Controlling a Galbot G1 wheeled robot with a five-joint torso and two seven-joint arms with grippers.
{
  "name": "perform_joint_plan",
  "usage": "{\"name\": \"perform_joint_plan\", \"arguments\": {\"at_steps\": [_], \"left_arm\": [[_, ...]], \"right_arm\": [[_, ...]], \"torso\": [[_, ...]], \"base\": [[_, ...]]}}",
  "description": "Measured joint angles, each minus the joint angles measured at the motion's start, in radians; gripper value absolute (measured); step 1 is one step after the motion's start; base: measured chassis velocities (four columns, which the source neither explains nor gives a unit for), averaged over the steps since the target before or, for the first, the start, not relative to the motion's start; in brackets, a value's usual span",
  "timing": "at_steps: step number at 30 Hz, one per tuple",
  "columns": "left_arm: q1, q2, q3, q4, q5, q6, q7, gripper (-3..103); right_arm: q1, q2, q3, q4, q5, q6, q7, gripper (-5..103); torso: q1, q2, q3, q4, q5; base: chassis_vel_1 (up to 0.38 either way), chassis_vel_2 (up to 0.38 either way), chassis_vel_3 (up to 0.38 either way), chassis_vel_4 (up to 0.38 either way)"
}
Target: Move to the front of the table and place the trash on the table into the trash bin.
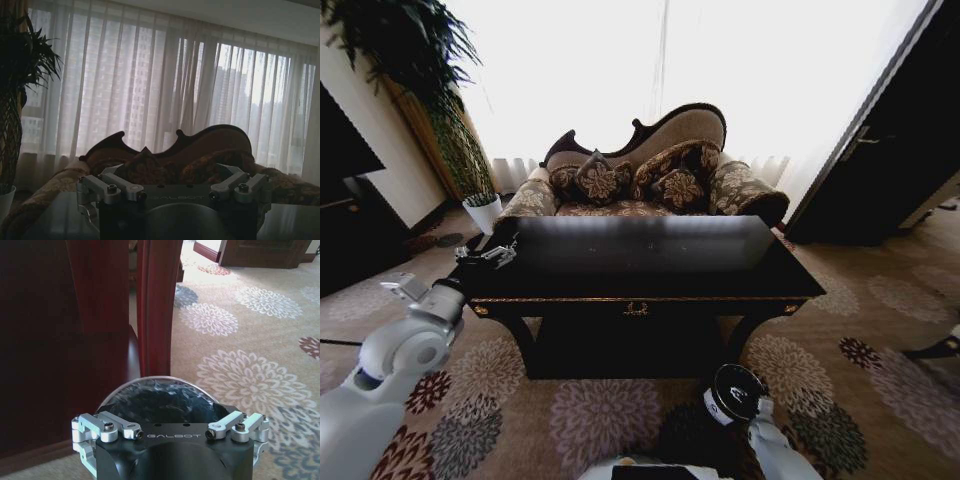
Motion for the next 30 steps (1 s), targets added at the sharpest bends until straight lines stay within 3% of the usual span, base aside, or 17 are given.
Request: {"name": "perform_joint_plan", "arguments": {"at_steps": [10,15,20,30], "left_arm": [[0.0,0.0,0.0,0.0,0.0,0.0,0.0,100],[0.0,0.0,0.0,0.0,0.0,0.0,0.0,100],[0.0,0.0,0.0,0.0,0.0,0.0,0.0,100],[0.0,0.0,0.0,0.0,0.0,0.0,0.0,100]], "right_arm": [[-0.262,-0.031,0.031,0.289,0.091,0.096,-0.016,100],[-0.401,-0.034,0.066,0.508,0.143,0.097,-0.022,100],[-0.59,0.002,0.137,0.758,0.154,0.093,-0.014,100],[-0.809,0.068,0.201,1.117,0.158,0.114,0.018,100]], "torso": [[0.0,0.0,0.0,-0.0003,-0.0003],[0.0,0.0,0.0,0.0003,0.0001],[0.0,0.0,0.0,-0.0002,-0.0002],[0.0,0.0,0.0,-0.0001,-0.0001]], "base": [[0.0,0.0,0.0,0.0],[0.0,0.0,0.0,0.0],[0.0,0.0,0.0,0.0],[0.0,0.0,0.0,0.0]]}}
